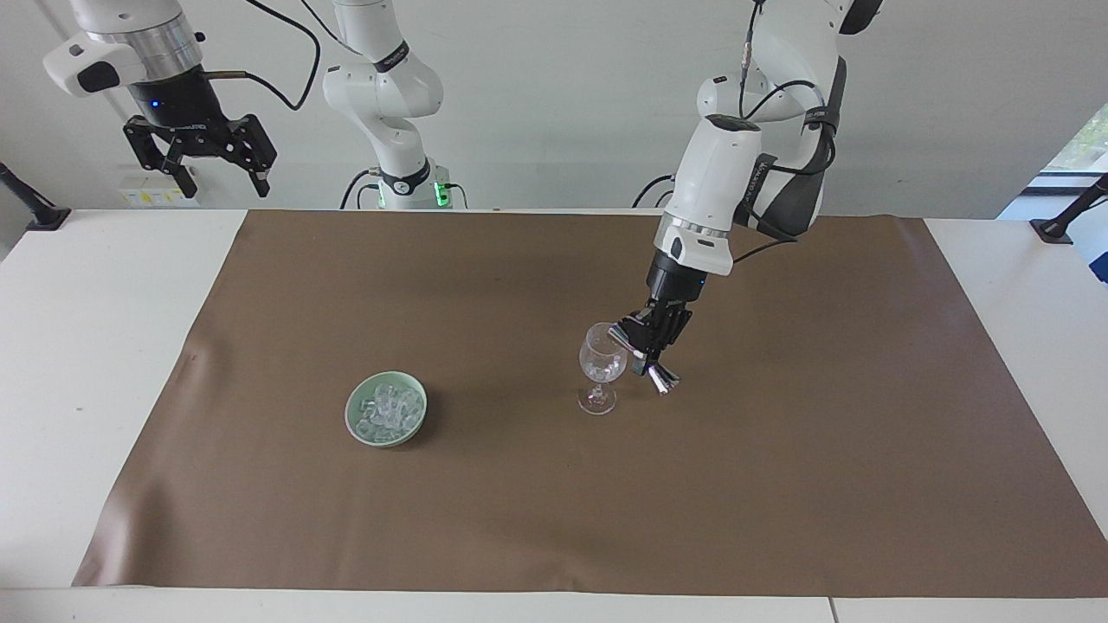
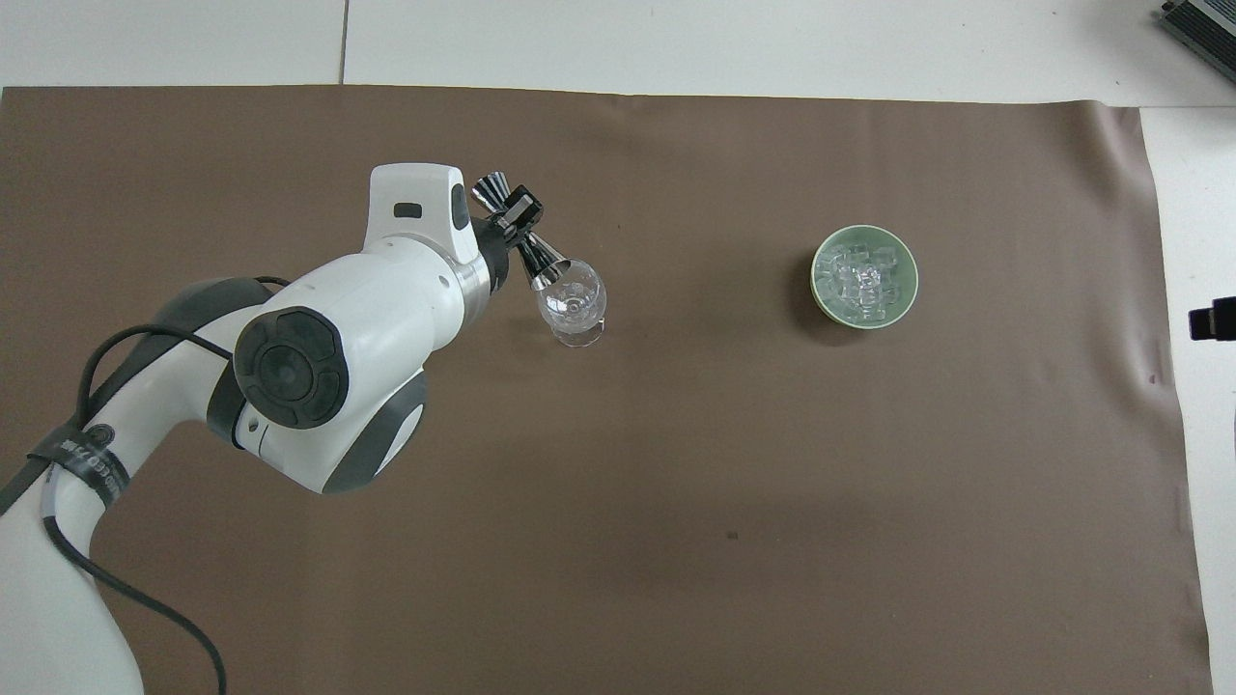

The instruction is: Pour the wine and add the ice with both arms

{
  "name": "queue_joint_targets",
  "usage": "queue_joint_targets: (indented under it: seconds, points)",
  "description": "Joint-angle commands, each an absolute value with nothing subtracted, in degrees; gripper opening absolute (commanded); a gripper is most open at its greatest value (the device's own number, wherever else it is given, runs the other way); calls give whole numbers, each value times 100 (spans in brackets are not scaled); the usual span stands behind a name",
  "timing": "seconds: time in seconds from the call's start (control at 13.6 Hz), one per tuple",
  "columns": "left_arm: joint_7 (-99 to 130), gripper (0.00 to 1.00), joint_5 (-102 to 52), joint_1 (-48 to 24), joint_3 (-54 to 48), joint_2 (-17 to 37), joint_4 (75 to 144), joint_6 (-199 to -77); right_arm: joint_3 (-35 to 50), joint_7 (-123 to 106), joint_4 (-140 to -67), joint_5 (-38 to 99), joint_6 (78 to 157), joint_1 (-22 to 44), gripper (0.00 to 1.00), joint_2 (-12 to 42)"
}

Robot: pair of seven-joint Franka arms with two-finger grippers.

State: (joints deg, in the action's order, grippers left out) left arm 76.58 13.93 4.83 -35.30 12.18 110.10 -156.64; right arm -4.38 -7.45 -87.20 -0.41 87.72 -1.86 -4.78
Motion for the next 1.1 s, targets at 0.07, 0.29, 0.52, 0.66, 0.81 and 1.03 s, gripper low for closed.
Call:
queue_joint_targets:
  seconds: [0.07,0.29,0.52,0.66,0.81,1.03]
  points:
    - [7770,0,1556,422,-3489,1274,10863,-15521,-457,-835,-8763,70,8728,-193,100,-527]
    - [7770,0,1582,422,-3489,1274,10863,-15521,-457,-826,-8763,70,8728,-193,100,-527]
    - [7787,0,1573,422,-3498,1274,10863,-15521,-457,-835,-8763,70,8728,-193,100,-527]
    - [7892,0,1582,448,-3498,1292,10837,-15487,-457,-835,-8763,70,8728,-193,100,-527]
    - [8041,0,1538,492,-3498,1292,10741,-15408,-457,-826,-8763,70,8728,-193,100,-527]
    - [8051,0,1416,597,-3472,1292,10557,-15102,-457,-835,-8763,70,8728,-193,100,-527]
